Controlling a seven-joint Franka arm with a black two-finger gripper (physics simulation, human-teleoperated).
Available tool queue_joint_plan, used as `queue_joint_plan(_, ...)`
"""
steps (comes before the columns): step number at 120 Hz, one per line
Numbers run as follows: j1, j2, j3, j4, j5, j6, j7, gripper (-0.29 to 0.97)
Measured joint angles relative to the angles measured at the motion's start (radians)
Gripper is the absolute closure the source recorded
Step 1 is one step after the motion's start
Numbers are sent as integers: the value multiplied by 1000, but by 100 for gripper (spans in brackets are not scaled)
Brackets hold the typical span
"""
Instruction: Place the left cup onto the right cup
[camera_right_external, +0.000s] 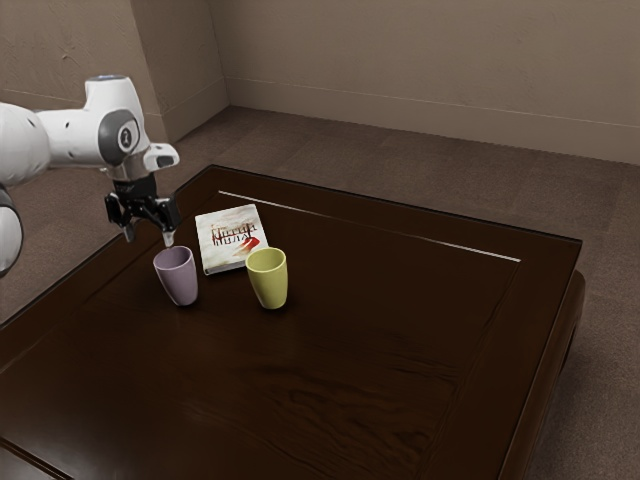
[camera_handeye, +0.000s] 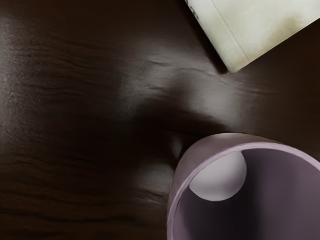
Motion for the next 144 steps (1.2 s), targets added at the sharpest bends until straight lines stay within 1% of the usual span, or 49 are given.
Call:
queue_joint_plan(19, 2, 18, 0, -8, -3, 20, -13, 2)
queue_joint_plan(43, 15, 41, 0, -9, -31, 23, -60, 2)
queue_joint_plan(71, 16, 76, -1, 1, -36, 32, -100, 3)
queue_joint_plan(86, 16, 82, -5, 4, -38, 34, -117, 16)
queue_joint_plan(110, 14, 84, -7, 10, -38, 37, -138, 45)
queue_joint_plan(132, 7, 92, -9, 20, -38, 37, -152, 63)
queue_joint_plan(144, 7, 90, -9, 20, -34, 37, -157, 70)
